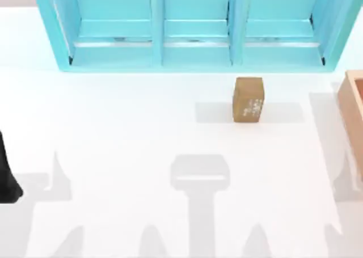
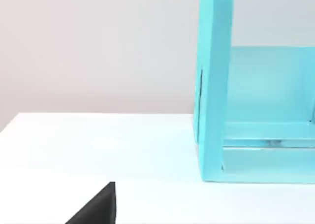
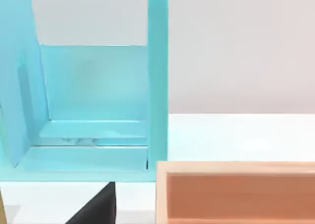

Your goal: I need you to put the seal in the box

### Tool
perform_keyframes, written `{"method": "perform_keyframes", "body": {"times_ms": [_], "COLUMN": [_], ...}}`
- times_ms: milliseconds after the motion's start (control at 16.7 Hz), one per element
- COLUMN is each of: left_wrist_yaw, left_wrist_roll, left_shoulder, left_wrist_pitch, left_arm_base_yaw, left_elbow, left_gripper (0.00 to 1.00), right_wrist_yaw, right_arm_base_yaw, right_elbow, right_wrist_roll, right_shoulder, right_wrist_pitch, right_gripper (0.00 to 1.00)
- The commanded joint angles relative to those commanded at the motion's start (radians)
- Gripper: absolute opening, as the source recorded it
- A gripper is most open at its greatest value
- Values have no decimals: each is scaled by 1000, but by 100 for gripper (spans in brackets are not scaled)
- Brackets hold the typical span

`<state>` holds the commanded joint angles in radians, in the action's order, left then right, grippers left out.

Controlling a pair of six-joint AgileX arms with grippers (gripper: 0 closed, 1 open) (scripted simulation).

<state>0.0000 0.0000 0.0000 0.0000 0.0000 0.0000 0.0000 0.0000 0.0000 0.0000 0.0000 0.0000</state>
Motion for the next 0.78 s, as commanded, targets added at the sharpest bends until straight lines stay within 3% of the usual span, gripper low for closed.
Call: {"method": "perform_keyframes", "body": {"times_ms": [360, 780], "left_wrist_yaw": [0, 0], "left_wrist_roll": [0, 0], "left_shoulder": [0, 0], "left_wrist_pitch": [0, 0], "left_arm_base_yaw": [0, 0], "left_elbow": [0, 0], "left_gripper": [100, 100], "right_wrist_yaw": [-4, 30], "right_arm_base_yaw": [1, 28], "right_elbow": [94, 566], "right_wrist_roll": [36, 165], "right_shoulder": [80, 573], "right_wrist_pitch": [-58, -397], "right_gripper": [100, 100]}}
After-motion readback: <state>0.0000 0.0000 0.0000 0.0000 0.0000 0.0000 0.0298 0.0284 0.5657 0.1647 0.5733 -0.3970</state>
